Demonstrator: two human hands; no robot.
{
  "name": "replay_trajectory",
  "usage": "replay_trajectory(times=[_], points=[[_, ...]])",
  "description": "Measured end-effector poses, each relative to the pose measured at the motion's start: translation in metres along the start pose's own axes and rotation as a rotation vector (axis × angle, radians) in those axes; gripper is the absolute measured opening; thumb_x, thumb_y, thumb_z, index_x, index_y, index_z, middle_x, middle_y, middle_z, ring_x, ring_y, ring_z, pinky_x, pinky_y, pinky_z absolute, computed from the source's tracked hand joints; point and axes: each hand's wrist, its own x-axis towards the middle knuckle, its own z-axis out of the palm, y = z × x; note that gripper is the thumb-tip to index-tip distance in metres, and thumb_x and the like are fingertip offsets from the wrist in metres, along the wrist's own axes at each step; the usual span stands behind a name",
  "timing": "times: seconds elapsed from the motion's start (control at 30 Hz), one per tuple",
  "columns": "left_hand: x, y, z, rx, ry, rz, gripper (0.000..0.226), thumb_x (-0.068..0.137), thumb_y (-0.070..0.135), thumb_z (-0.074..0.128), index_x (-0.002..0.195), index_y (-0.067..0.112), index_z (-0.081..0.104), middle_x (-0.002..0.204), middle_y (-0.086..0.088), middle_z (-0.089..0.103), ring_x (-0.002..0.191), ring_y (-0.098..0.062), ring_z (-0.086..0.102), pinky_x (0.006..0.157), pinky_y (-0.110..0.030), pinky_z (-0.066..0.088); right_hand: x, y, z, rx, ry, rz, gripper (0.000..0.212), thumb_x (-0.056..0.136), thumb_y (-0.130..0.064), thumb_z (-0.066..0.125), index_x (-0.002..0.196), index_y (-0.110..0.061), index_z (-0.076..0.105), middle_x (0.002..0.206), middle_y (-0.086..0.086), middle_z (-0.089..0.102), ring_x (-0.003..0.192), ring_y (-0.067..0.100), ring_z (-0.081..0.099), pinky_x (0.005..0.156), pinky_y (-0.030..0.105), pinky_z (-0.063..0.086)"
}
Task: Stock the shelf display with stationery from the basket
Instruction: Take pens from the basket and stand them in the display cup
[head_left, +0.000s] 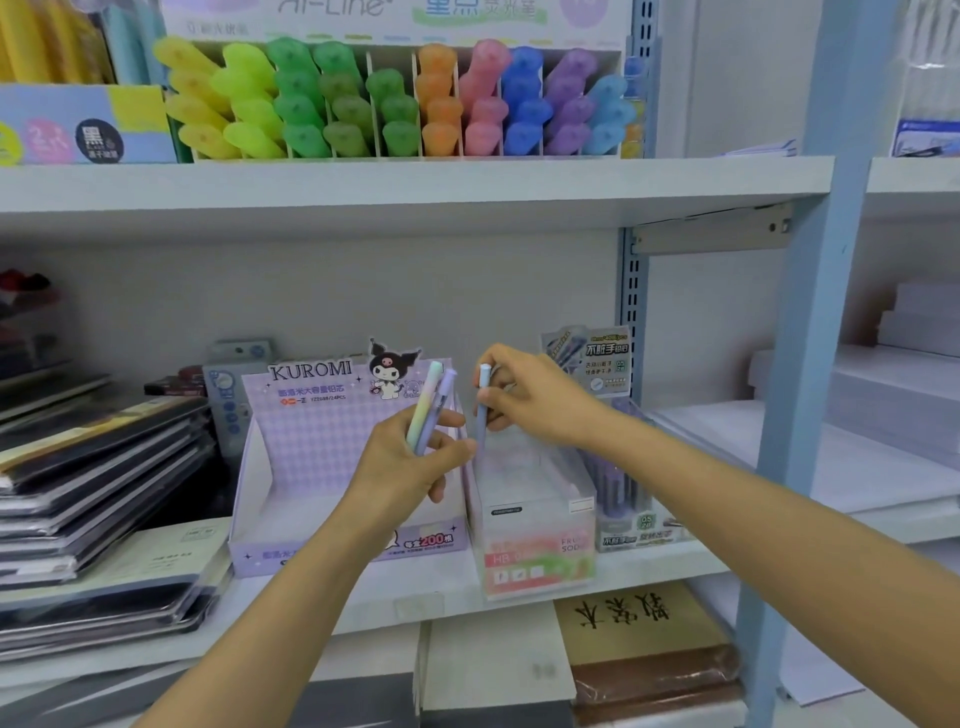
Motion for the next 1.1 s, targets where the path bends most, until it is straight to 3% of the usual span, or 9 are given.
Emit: replay_trajectory(times=[0.2, 0.3, 0.43, 0.57, 0.73, 0.8, 0.87, 0.93, 1.1], points=[[0.001, 0.000, -0.001, -0.004, -0.011, -0.020, 0.018, 0.086, 0.018, 0.072, 0.103, 0.018, 0.065, 0.069, -0.004, 0.059, 0.042, -0.012, 0.048, 0.042, -0.016, 0.038, 0.002, 0.003, 0.008, -0.080, 0.073, -0.022, 0.019, 0.094, -0.008, 0.058, 0.105, -0.017, 0.045, 0.080, 0.009, 0.067, 0.069, 0.021, 0.070, 0.071, 0.039, 0.061], [0.000, 0.000, -0.006, -0.012, -0.024, -0.077, 0.020, 0.090, 0.029, 0.065, 0.107, 0.020, 0.059, 0.079, -0.001, 0.064, 0.049, -0.012, 0.050, 0.044, -0.019, 0.037, 0.002, 0.001, 0.010, -0.208, 0.146, -0.089, 0.016, 0.091, -0.012, 0.065, 0.102, -0.014, 0.053, 0.087, 0.003, 0.064, 0.067, 0.021, 0.066, 0.066, 0.039, 0.059], [0.000, 0.005, -0.008, -0.157, -0.009, -0.166, 0.014, 0.096, 0.021, 0.046, 0.100, 0.012, 0.056, 0.080, -0.004, 0.061, 0.050, -0.011, 0.044, 0.040, -0.020, 0.031, 0.000, -0.001, 0.009, -0.436, 0.270, -0.148, 0.010, 0.091, -0.020, 0.064, 0.098, -0.013, 0.068, 0.083, -0.004, 0.057, 0.072, 0.015, 0.055, 0.072, 0.038, 0.051], [-0.009, 0.009, -0.010, -0.166, -0.050, -0.097, 0.022, 0.100, 0.016, 0.041, 0.092, 0.008, 0.060, 0.077, -0.004, 0.060, 0.050, -0.009, 0.047, 0.041, -0.018, 0.034, -0.003, -0.008, 0.007, -0.522, 0.234, -0.113, 0.014, 0.092, -0.025, 0.064, 0.099, -0.017, 0.073, 0.083, -0.006, 0.055, 0.078, 0.016, 0.055, 0.066, 0.030, 0.044], [-0.022, 0.016, -0.010, -0.119, -0.106, 0.004, 0.029, 0.104, 0.021, 0.039, 0.100, 0.009, 0.065, 0.073, -0.004, 0.063, 0.062, -0.014, 0.056, 0.054, -0.022, 0.047, -0.009, -0.013, 0.000, -0.558, 0.115, 0.003, 0.024, 0.095, -0.020, 0.058, 0.114, -0.017, 0.072, 0.079, 0.005, 0.064, 0.080, 0.026, 0.061, 0.069, 0.032, 0.047], [-0.026, 0.019, -0.011, -0.107, -0.126, 0.026, 0.028, 0.104, 0.023, 0.040, 0.103, 0.011, 0.065, 0.070, -0.005, 0.064, 0.063, -0.016, 0.059, 0.059, -0.024, 0.050, -0.015, -0.015, -0.003, -0.443, 0.172, -0.022, 0.032, 0.096, -0.022, 0.058, 0.127, -0.017, 0.064, 0.097, 0.006, 0.064, 0.087, 0.022, 0.060, 0.076, 0.027, 0.044], [-0.029, 0.022, -0.009, -0.100, -0.151, 0.043, 0.028, 0.104, 0.026, 0.040, 0.104, 0.013, 0.065, 0.067, -0.003, 0.062, 0.060, -0.016, 0.056, 0.058, -0.023, 0.049, -0.026, -0.025, -0.007, -0.056, 0.224, -0.034, 0.035, 0.097, -0.024, 0.057, 0.131, -0.015, 0.059, 0.107, 0.007, 0.065, 0.088, 0.018, 0.061, 0.077, 0.022, 0.045], [-0.031, 0.026, -0.006, -0.083, -0.169, 0.065, 0.027, 0.104, 0.027, 0.040, 0.103, 0.015, 0.065, 0.065, -0.002, 0.060, 0.056, -0.015, 0.052, 0.055, -0.021, 0.046, -0.035, -0.038, -0.010, 0.324, 0.148, -0.031, 0.033, 0.098, -0.021, 0.056, 0.129, -0.012, 0.058, 0.104, 0.007, 0.068, 0.082, 0.014, 0.063, 0.072, 0.024, 0.050], [-0.034, 0.032, 0.002, -0.093, -0.236, 0.084, 0.023, 0.103, 0.031, 0.042, 0.108, 0.020, 0.062, 0.073, -0.007, 0.066, 0.060, -0.016, 0.059, 0.057, -0.025, 0.051, -0.048, -0.055, -0.009, 0.406, 0.129, -0.125, 0.015, 0.095, -0.009, 0.057, 0.104, 0.001, 0.065, 0.081, 0.007, 0.067, 0.067, 0.010, 0.060, 0.067, 0.025, 0.049]])
